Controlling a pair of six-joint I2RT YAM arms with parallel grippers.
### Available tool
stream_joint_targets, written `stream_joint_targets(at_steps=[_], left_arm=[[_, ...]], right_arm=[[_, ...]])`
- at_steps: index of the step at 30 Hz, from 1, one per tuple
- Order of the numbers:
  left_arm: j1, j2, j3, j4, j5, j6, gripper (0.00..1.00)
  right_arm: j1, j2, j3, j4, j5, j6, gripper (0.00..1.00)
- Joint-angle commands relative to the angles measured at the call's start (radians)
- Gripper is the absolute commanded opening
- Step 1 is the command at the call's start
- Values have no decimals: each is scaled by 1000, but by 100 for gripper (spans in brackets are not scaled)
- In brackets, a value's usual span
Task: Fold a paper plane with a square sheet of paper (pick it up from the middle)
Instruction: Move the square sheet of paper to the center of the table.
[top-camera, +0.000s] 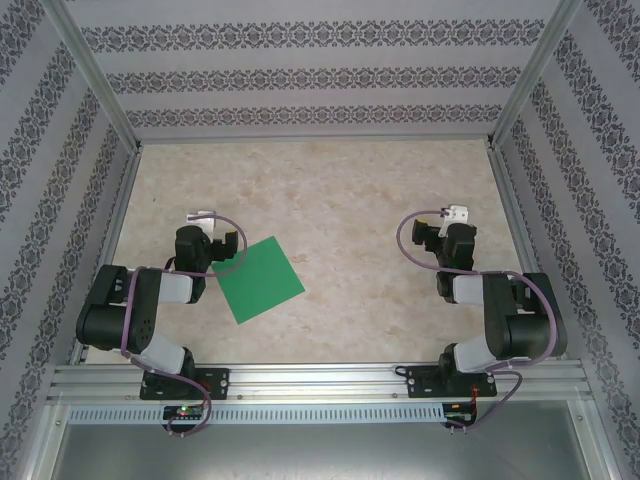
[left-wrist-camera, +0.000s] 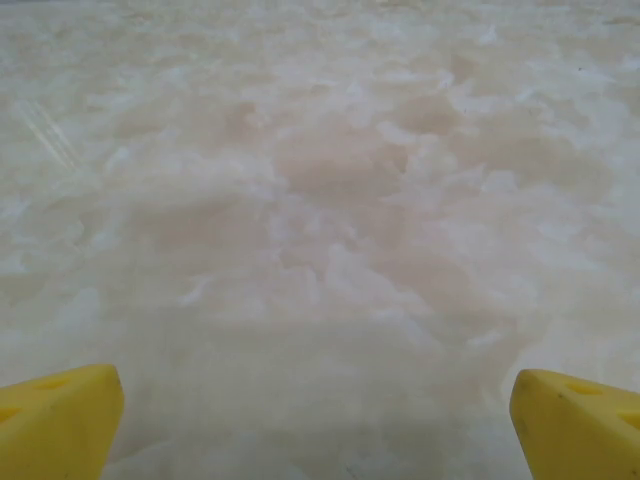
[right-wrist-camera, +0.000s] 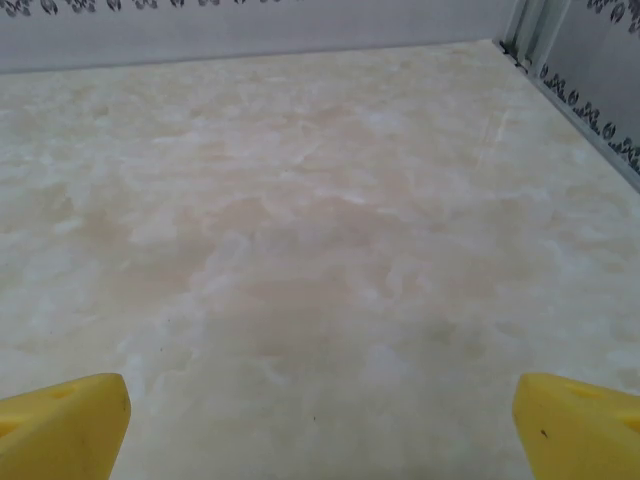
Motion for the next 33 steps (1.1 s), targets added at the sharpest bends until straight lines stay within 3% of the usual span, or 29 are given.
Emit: stream_joint_targets(at_steps=[1, 24, 27, 30, 33], left_arm=[[21, 16, 28, 133, 34, 37, 100], [21, -13, 19, 131, 36, 39, 100], [22, -119, 23, 31, -21, 6, 100], [24, -252, 27, -87, -23, -16, 100], [24, -372, 71, -244, -26, -73, 100]], right_arm=[[-7, 16, 34, 123, -24, -25, 98], [-18, 7, 42, 104, -104, -39, 98], [11, -70, 89, -46, -76, -61, 98], [31, -169, 289, -547, -92, 25, 98], [74, -195, 448, -828, -152, 189, 98]])
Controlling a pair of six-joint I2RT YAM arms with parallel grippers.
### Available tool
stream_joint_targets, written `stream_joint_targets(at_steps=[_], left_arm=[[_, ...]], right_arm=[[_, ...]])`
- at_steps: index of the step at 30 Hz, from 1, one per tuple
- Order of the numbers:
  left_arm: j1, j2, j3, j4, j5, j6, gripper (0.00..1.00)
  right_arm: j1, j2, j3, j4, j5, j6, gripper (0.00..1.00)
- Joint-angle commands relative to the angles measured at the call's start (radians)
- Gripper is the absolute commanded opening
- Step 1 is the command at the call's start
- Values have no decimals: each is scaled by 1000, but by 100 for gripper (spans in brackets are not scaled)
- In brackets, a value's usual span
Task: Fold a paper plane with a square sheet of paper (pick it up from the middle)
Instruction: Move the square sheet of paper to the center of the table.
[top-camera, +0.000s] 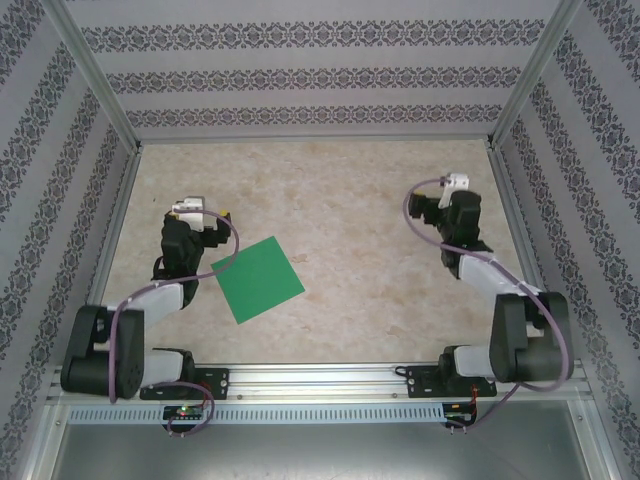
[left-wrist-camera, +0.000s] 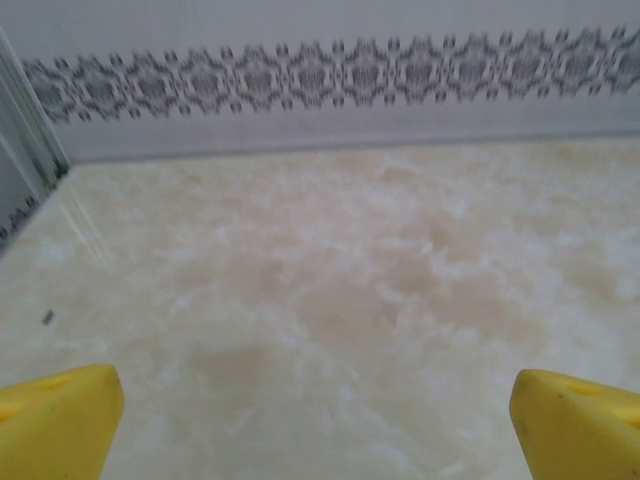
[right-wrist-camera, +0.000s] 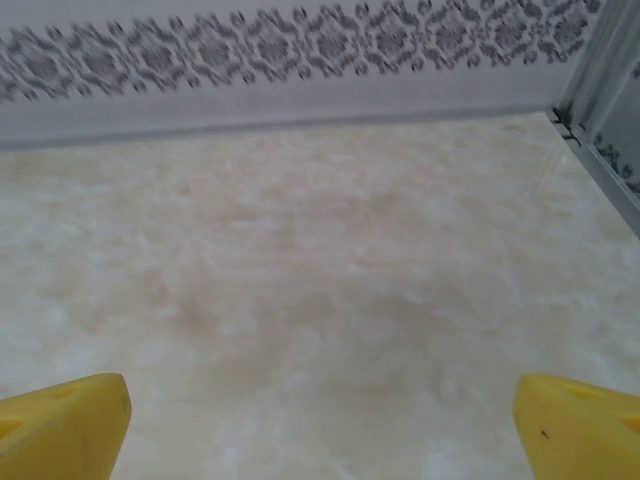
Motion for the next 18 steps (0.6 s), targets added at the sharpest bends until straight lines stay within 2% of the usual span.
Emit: stream_joint_targets(at_steps=[1, 3, 5, 10, 14, 18], left_arm=[[17, -104, 84, -233, -19, -101, 100], [17, -140, 166, -425, -35, -196, 100], [18, -164, 218, -564, -30, -293, 100], [20, -241, 238, -820, -182, -628, 100], [29, -257, 209, -799, -78, -674, 100], [29, -212, 252, -861, -6, -692, 100]], right_arm=[[48, -50, 134, -371, -119, 212, 98], [80, -38, 173, -414, -197, 393, 98], [130, -4, 200, -435, -299, 478, 98], [376, 93, 281, -477, -218, 569, 98], [583, 246, 426, -523, -206, 574, 98], [711, 428, 595, -603, -246, 552, 98]])
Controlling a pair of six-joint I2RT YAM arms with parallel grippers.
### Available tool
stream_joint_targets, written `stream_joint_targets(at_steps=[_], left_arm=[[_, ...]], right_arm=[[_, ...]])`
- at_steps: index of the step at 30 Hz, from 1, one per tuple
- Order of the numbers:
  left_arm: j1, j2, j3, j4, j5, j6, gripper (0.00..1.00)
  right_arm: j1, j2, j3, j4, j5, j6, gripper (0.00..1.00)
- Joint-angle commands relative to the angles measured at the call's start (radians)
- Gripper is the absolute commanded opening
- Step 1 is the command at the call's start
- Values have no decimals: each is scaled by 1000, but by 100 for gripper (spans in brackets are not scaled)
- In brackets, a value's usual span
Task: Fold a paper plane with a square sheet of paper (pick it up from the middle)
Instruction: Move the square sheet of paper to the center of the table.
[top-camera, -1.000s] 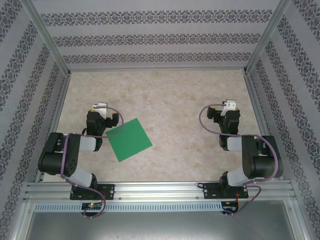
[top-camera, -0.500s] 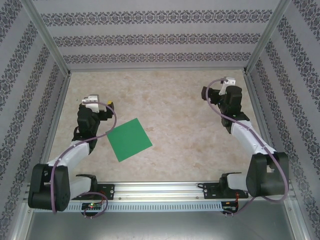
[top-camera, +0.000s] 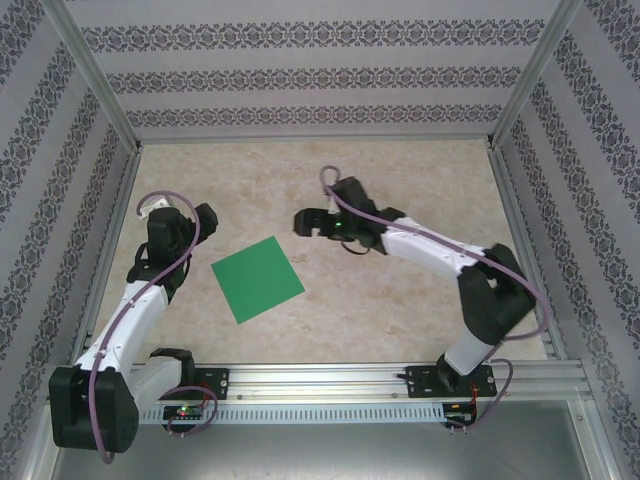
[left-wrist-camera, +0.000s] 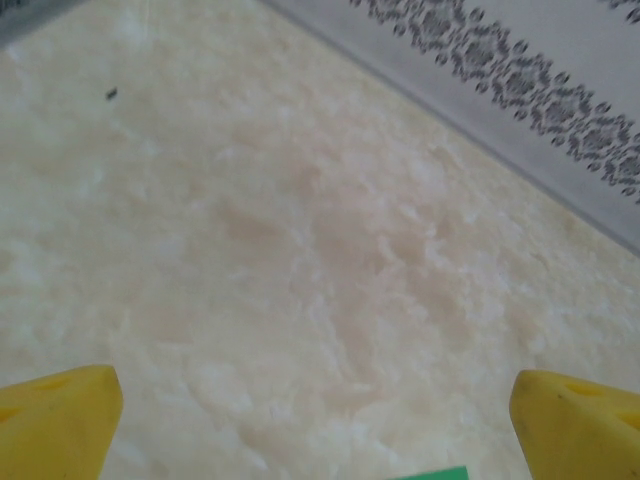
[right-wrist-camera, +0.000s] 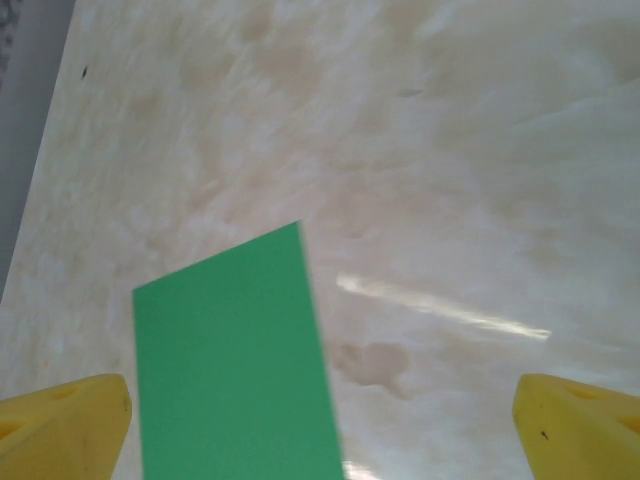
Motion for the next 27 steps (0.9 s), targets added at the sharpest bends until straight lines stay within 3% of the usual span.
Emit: stream_joint_targets(at_steps=[1, 8, 18, 27], left_arm=[[16, 23, 36, -105, 62, -77, 100], [16, -42, 29, -174, -42, -81, 100], [16, -129, 17, -252, -164, -72, 100], [16, -142, 39, -239, -30, -33, 100]], right_arm=[[81, 113, 137, -85, -59, 19, 97], [171, 354, 363, -157, -122, 51, 88], [193, 491, 429, -188, -144, 112, 88], [150, 418, 241, -163, -34, 143, 88]])
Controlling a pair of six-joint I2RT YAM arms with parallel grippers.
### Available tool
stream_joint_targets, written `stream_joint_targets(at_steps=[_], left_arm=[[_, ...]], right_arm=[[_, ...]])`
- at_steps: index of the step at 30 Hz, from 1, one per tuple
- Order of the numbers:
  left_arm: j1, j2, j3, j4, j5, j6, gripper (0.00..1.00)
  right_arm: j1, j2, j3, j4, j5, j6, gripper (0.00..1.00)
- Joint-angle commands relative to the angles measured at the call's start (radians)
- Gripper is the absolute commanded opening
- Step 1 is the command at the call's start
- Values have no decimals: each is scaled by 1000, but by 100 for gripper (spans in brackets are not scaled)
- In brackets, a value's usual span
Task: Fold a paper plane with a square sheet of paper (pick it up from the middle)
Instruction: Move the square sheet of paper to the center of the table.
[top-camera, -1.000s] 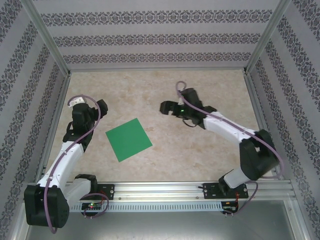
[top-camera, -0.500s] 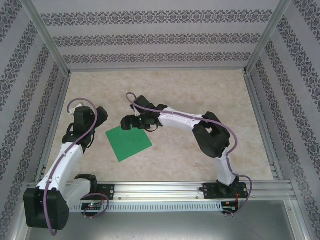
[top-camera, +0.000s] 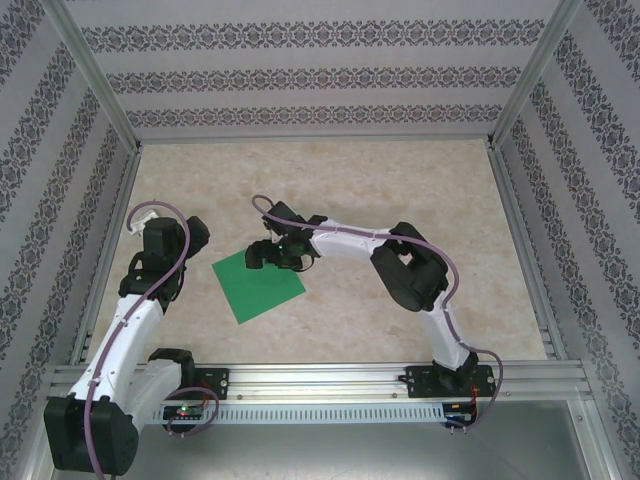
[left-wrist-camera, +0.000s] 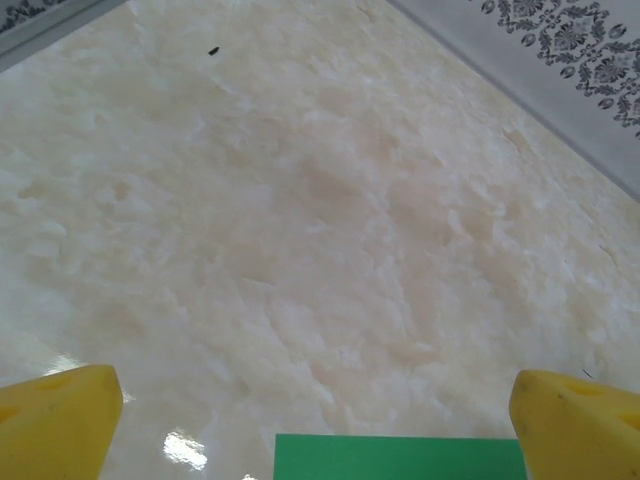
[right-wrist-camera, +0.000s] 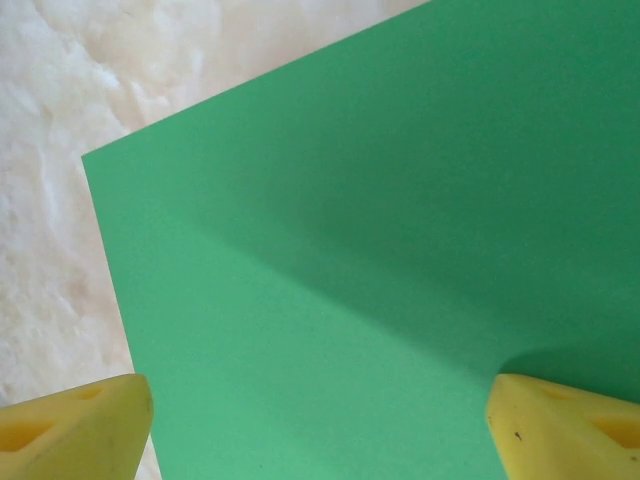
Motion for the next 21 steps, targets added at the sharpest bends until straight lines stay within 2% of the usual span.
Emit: stream_joint_targets(at_steps=[1, 12, 16, 21], left_arm=[[16, -6, 38, -6, 82, 26, 100], [-17, 116, 73, 54, 304, 2, 100], [-89, 174, 98, 63, 341, -2, 100], [-212, 233, 118, 84, 338, -2, 100]], right_arm=[[-42, -57, -121, -19, 75, 28, 88], [-196, -327, -443, -21, 214, 40, 89], [-217, -440, -543, -26, 293, 120, 89], [-206, -595, -643, 69, 275, 164, 89]])
